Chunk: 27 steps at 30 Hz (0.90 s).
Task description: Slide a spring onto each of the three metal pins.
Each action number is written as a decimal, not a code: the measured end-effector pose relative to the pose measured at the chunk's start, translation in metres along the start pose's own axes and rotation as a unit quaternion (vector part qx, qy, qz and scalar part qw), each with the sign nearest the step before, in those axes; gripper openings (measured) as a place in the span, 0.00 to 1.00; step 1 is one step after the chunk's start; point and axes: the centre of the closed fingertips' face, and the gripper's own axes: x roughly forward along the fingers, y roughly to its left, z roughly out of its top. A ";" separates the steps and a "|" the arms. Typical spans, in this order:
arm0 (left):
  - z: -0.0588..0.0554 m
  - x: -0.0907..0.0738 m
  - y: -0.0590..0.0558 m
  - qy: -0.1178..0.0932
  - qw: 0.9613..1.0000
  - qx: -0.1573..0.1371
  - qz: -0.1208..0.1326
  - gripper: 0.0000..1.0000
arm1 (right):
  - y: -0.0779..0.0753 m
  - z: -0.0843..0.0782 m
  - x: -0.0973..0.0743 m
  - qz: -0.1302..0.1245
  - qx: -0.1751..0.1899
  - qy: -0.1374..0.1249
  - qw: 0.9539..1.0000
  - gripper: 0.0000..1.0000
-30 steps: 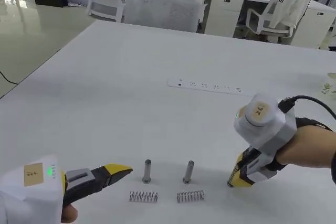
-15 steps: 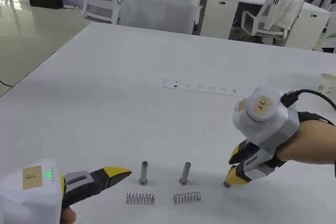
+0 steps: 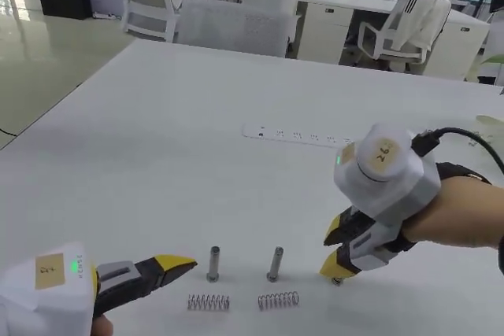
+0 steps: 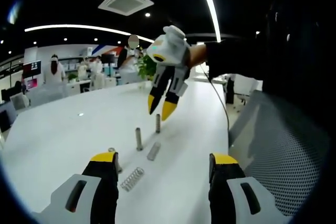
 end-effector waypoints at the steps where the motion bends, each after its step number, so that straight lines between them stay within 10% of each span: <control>1: 0.000 0.000 0.000 0.000 1.000 0.000 0.000 0.66 | 0.002 0.001 0.001 0.003 -0.001 0.000 1.000 0.21; 27: 0.000 0.000 0.000 -0.001 1.000 -0.002 0.000 0.65 | 0.033 0.006 0.048 0.056 -0.048 0.026 0.997 0.17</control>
